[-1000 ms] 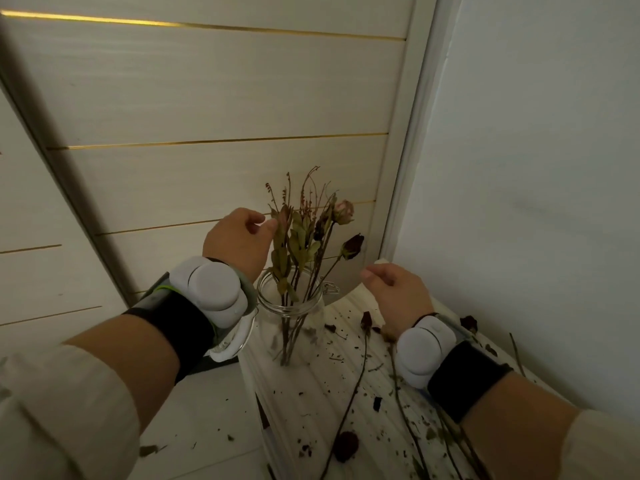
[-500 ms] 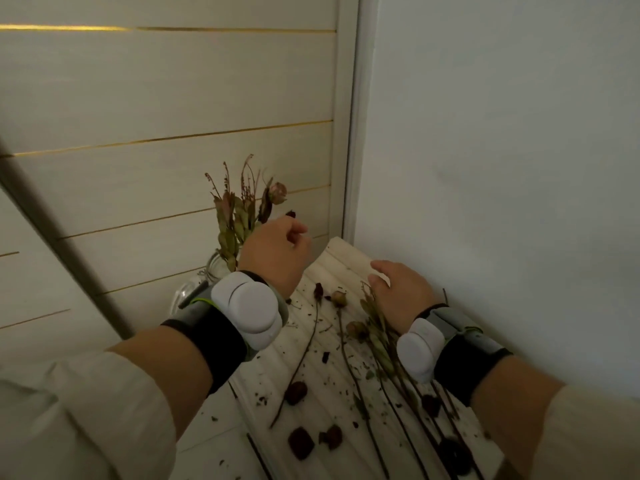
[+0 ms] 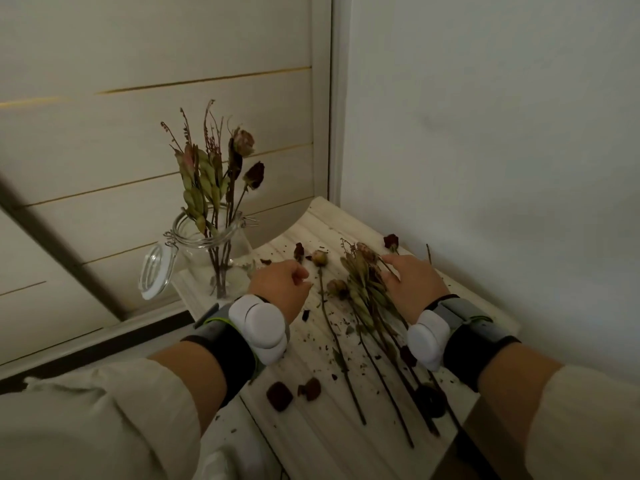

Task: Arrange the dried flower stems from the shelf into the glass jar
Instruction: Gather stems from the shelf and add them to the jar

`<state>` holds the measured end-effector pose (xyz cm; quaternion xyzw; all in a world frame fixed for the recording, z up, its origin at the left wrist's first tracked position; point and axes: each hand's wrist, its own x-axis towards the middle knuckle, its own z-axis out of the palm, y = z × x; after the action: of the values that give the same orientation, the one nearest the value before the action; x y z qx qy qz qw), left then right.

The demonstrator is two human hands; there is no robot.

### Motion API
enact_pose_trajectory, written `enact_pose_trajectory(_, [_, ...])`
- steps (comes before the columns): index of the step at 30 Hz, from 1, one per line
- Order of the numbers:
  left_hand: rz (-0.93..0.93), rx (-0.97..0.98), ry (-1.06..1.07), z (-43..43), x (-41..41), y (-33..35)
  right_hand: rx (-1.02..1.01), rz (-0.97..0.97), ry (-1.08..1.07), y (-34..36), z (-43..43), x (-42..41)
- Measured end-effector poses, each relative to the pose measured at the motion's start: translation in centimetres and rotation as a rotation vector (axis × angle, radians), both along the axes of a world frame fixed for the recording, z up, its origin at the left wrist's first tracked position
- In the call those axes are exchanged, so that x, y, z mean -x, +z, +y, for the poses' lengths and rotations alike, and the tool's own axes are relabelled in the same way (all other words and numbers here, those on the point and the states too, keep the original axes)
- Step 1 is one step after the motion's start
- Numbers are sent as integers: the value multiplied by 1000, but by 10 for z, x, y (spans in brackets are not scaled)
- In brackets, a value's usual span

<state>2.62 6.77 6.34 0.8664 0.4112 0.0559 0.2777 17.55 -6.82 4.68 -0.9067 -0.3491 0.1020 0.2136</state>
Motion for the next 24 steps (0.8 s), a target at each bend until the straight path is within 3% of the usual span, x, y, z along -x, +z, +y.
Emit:
enact_pose_trajectory(9, [127,45,43,4,2,-44,105,-27,45,-31,3,-4])
enact_pose_trajectory(24, [247,69,175,32,5,-67,88,-55,26,-51,10,3])
